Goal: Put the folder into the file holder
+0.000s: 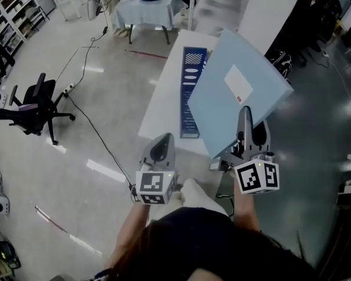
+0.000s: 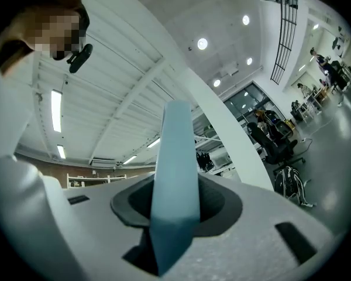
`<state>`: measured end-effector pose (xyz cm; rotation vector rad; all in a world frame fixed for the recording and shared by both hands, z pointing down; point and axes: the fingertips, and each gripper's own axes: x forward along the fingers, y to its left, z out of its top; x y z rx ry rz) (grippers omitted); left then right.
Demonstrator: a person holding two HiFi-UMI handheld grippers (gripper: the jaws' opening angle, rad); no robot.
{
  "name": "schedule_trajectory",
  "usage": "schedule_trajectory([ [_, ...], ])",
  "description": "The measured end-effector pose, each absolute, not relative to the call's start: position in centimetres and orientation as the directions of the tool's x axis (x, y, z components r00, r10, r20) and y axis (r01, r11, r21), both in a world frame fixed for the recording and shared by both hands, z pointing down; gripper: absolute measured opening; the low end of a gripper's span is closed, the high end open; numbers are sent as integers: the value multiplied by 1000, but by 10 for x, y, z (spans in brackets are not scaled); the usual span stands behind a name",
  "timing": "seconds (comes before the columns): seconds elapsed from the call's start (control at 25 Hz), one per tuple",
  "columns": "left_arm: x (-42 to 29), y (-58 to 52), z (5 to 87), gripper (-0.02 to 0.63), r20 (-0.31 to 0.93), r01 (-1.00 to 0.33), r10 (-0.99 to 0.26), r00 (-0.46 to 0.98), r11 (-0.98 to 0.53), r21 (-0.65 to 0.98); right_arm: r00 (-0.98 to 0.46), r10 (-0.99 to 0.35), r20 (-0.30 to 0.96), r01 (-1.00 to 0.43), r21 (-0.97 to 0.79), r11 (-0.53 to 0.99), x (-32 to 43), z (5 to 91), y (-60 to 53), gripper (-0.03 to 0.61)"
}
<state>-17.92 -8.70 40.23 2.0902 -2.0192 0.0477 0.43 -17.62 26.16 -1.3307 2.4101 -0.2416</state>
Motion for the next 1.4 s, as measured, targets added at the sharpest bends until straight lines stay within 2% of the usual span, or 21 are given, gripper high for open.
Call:
schedule_trajectory([
  [0.2, -193, -82, 410, 6, 181, -989, -983, 14, 13, 147, -500, -832, -239, -780, -294, 553, -18, 265, -178, 147],
  [0.52, -196, -69, 424, 6, 249, -978, -968, 0, 53, 204, -491, -836, -243, -804, -244, 543, -33, 270, -183, 147],
  [0.72, -201, -71, 431, 6, 226, -980, -973, -33, 76, 184, -473, -843, -257, -814, -239, 530, -37, 273, -195, 147],
  [1.4, -225, -70, 445, 6, 263, -974, -964, -42, 99, 205, -452, -846, -282, -846, -165, 508, -85, 279, -219, 147],
])
